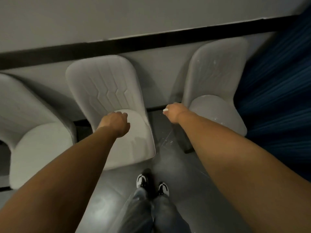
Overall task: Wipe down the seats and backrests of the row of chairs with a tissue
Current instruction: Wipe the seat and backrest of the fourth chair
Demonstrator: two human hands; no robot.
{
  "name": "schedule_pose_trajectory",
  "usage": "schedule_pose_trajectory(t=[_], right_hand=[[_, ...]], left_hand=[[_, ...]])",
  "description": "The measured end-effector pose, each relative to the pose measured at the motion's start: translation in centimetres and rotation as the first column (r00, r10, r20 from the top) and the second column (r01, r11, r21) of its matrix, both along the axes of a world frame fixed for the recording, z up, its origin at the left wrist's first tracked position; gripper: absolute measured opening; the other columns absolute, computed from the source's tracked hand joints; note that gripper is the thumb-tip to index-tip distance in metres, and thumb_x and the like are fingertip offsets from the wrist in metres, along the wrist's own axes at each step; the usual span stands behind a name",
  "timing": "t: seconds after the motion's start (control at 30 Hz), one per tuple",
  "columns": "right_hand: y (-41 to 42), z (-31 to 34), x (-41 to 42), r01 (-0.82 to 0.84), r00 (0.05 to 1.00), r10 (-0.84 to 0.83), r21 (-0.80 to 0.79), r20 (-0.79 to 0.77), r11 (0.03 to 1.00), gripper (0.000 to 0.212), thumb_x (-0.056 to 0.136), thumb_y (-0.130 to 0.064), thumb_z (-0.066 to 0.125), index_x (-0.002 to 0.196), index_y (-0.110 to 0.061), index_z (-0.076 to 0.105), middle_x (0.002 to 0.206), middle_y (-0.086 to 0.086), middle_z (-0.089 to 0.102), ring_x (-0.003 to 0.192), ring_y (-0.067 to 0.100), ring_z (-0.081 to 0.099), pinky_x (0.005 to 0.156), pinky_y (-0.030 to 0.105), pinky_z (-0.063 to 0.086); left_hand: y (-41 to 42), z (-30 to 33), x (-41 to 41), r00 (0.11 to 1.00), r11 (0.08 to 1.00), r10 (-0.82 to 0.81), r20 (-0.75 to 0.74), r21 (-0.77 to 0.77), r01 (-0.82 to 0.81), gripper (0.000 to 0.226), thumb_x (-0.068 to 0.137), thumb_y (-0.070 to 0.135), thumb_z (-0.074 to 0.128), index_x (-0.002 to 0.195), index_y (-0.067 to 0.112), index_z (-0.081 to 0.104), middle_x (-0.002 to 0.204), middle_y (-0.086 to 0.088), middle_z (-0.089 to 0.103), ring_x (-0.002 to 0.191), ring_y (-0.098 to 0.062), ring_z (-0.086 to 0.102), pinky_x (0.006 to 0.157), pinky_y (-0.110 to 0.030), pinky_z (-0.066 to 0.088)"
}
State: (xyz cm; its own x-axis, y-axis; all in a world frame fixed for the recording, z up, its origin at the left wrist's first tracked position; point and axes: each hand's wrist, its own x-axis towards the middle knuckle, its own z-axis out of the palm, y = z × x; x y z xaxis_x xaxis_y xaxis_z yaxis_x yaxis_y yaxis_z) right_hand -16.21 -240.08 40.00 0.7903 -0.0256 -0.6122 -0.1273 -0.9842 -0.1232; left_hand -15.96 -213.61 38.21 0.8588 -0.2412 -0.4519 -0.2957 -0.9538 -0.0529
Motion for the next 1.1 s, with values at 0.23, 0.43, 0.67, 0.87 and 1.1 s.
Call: schedule_pose_trajectory(t=[0.23,0.43,0.67,0.87,1.1], right_hand=[[-6.0,0.3,-3.2,0.149,0.988,-0.15,-0.013,-0.047,0.989,0.052,0.108,-0.042,0.03,0.146,-0.01,0.047,0.148,0.015,0.047,0.132,0.034,0.045,0.112,0.042,0.036],[-10.6,-1.2,-6.2,0.32,0.945,-0.313,0.059,-0.098,0.946,0.057,0.106,-0.048,0.033,0.151,-0.014,0.04,0.154,0.013,0.04,0.137,0.033,0.041,0.115,0.039,0.029],[-18.5,-3.0,-9.1,0.387,0.917,-0.376,0.068,-0.133,0.92,0.057,0.105,-0.051,0.031,0.152,-0.019,0.038,0.156,0.01,0.038,0.138,0.032,0.038,0.116,0.039,0.026],[-30.7,-3.2,-8.4,0.334,0.94,-0.327,0.068,-0.097,0.94,0.054,0.106,-0.049,0.034,0.149,-0.019,0.043,0.15,0.012,0.046,0.132,0.032,0.046,0.113,0.041,0.035],[-44.0,-3.2,-7.6,0.083,0.996,-0.077,0.134,-0.045,0.988,0.049,0.107,-0.043,0.033,0.142,-0.015,0.052,0.142,0.016,0.052,0.123,0.033,0.052,0.107,0.041,0.04]], left_hand=[[-6.2,-1.0,1.6,0.991,0.994,-0.112,-0.072,0.006,0.113,0.047,0.096,0.04,0.04,0.134,0.015,0.048,0.128,-0.011,0.056,0.112,-0.031,0.054,0.087,-0.041,0.045],[-11.1,-2.3,1.0,0.974,0.98,-0.201,-0.102,-0.015,0.2,0.046,0.093,0.039,0.045,0.133,0.016,0.052,0.127,-0.009,0.058,0.111,-0.028,0.056,0.089,-0.04,0.047],[-18.1,-2.2,3.6,0.979,0.98,-0.194,-0.061,0.032,0.196,0.037,0.092,0.035,0.046,0.123,0.019,0.057,0.116,-0.007,0.062,0.102,-0.027,0.058,0.082,-0.041,0.048],[-28.0,-2.3,3.7,0.998,0.999,-0.045,-0.039,0.003,0.045,0.035,0.09,0.038,0.049,0.118,0.02,0.061,0.115,-0.008,0.063,0.101,-0.027,0.058,0.085,-0.04,0.049],[-41.2,-3.9,-3.1,0.995,0.993,0.095,-0.014,-0.069,-0.096,0.047,0.09,0.048,0.048,0.124,0.017,0.056,0.127,-0.009,0.057,0.115,-0.029,0.053,0.09,-0.044,0.046]])
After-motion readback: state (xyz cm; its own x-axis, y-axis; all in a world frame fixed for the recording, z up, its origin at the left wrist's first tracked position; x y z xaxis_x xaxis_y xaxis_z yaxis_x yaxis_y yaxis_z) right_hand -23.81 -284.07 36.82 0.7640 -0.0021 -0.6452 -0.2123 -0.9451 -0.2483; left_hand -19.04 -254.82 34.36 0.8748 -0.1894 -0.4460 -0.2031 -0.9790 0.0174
